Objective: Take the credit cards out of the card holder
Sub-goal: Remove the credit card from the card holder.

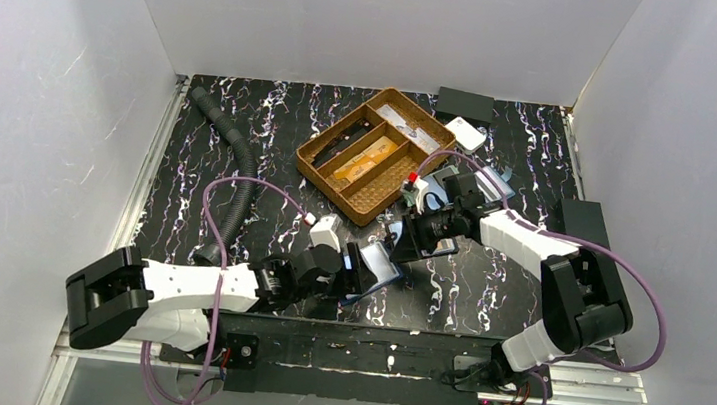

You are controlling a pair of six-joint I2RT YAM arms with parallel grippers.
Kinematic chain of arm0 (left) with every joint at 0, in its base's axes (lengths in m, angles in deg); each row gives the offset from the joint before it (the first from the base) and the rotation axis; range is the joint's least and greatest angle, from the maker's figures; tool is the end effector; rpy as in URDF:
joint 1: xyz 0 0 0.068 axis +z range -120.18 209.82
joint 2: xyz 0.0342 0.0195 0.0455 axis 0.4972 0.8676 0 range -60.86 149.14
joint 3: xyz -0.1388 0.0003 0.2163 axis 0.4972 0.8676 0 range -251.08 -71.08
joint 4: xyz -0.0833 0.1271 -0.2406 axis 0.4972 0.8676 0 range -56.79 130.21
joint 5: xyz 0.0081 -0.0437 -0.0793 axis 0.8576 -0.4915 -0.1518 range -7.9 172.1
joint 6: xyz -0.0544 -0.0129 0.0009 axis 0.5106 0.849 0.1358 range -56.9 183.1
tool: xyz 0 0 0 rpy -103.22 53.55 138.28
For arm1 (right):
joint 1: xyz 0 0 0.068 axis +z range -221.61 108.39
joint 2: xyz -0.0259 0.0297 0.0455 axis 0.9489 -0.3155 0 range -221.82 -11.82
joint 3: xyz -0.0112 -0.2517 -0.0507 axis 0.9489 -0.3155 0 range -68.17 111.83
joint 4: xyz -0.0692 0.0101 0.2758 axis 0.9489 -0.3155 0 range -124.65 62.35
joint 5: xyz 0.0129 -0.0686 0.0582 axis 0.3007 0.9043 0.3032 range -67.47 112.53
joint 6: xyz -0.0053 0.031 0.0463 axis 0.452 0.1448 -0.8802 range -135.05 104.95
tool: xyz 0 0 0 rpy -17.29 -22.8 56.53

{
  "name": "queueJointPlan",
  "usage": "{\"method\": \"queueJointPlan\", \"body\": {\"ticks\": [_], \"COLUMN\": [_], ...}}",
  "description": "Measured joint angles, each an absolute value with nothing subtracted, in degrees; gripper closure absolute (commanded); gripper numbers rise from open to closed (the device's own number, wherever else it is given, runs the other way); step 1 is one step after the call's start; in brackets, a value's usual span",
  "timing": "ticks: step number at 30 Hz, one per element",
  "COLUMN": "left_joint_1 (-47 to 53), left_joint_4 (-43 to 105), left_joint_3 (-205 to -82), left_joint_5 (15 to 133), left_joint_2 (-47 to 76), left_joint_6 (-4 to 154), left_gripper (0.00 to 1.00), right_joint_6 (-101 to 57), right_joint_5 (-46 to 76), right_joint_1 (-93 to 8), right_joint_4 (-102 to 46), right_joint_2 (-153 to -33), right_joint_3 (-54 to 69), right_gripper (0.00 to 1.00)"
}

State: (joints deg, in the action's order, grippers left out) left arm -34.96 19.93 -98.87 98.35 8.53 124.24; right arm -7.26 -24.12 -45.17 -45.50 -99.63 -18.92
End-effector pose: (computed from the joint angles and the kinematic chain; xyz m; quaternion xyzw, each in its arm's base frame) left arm 0.1258 -0.2414 0.1586 -0.0455 0.8519 -0.3968 0.3388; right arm 0.2689 0.1652 0.1562 -0.3681 0.8065 0.4171 0.2004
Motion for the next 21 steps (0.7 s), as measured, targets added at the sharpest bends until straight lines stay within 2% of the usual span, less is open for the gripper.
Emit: {"method": "queueJointPlan", "body": {"ticks": [5,11,17,21], "left_joint_1": [-33.97,-33.47,-32.9,-32.44], "left_joint_4": [19.63,19.43,19.01,18.6], "left_joint_3": [-100.1,-100.97,-100.99,-100.99], "left_joint_5": [98.35,98.51,99.25,99.29], "left_joint_2": [10.98,13.86,15.26,16.97], "left_joint_6": [124.0,124.22,125.09,125.53], "left_gripper": [0.41,0.51,0.55,0.61], "right_joint_6": [-14.71,-21.86,-25.0,-25.44], "right_joint_5": [-24.01,-23.99,-22.88,-22.05], "right_joint_1": [-44.82,-44.19,-43.99,-43.91], "right_joint_4": [-39.27,-35.62,-33.19,-33.1], "right_joint_2": [-99.72,-102.0,-103.24,-105.45], "right_joint_3": [-21.19,-22.28,-22.96,-22.96], "right_gripper": [0.5,0.51,0.53,0.53]}}
